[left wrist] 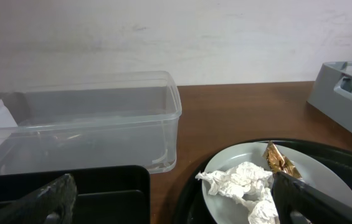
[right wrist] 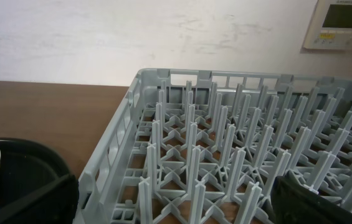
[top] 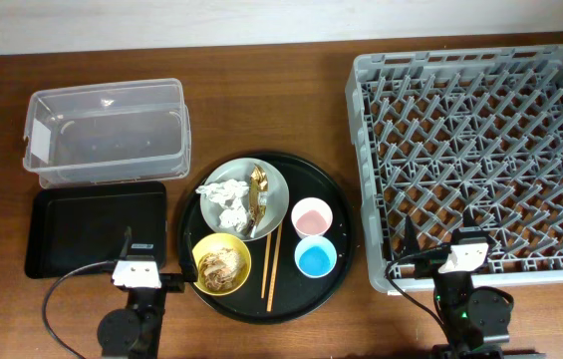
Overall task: Sort waste into correct bins and load items into the dishwasher rack
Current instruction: 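Reach the left gripper to the gold wrapper on the grey plate, then carry the gold wrapper with the left gripper into the clear bin, then grasp the white tissue with the left gripper and drop it in the bin, then grasp the rim of the yellow bowl with the left gripper, then tip the yellow bowl's rice and shells onto the black tray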
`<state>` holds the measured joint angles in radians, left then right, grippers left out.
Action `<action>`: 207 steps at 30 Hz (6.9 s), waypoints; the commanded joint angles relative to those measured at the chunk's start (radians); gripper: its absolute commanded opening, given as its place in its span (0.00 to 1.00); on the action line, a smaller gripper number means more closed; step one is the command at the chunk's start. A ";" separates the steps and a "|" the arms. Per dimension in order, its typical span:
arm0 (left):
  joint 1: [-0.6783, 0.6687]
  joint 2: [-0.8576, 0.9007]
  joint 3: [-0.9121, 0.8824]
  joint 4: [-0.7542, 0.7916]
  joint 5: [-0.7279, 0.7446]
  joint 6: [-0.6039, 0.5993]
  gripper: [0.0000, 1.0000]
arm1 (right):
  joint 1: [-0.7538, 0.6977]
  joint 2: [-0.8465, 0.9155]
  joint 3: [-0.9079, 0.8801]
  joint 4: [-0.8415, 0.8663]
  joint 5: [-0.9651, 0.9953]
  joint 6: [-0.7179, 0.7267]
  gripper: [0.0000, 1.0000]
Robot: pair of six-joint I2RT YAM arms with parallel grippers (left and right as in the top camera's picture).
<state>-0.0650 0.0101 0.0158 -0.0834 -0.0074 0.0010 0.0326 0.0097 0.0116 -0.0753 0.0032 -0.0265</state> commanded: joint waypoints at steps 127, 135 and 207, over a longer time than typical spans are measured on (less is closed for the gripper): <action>-0.279 1.713 1.113 -0.692 0.164 -0.007 0.78 | 0.006 0.749 0.858 -0.910 -0.002 0.163 0.99; -0.270 1.712 1.079 -0.549 0.096 -0.007 0.00 | 0.006 0.748 0.858 -0.917 -0.002 0.163 0.99; 0.439 1.630 1.097 -0.820 0.846 0.197 0.00 | 0.006 0.749 0.858 -0.932 -0.002 0.163 0.98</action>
<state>0.3004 1.5467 1.0985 -0.9192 0.6422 0.1513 0.0326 0.7631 0.8547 -1.0065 -0.0002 0.1318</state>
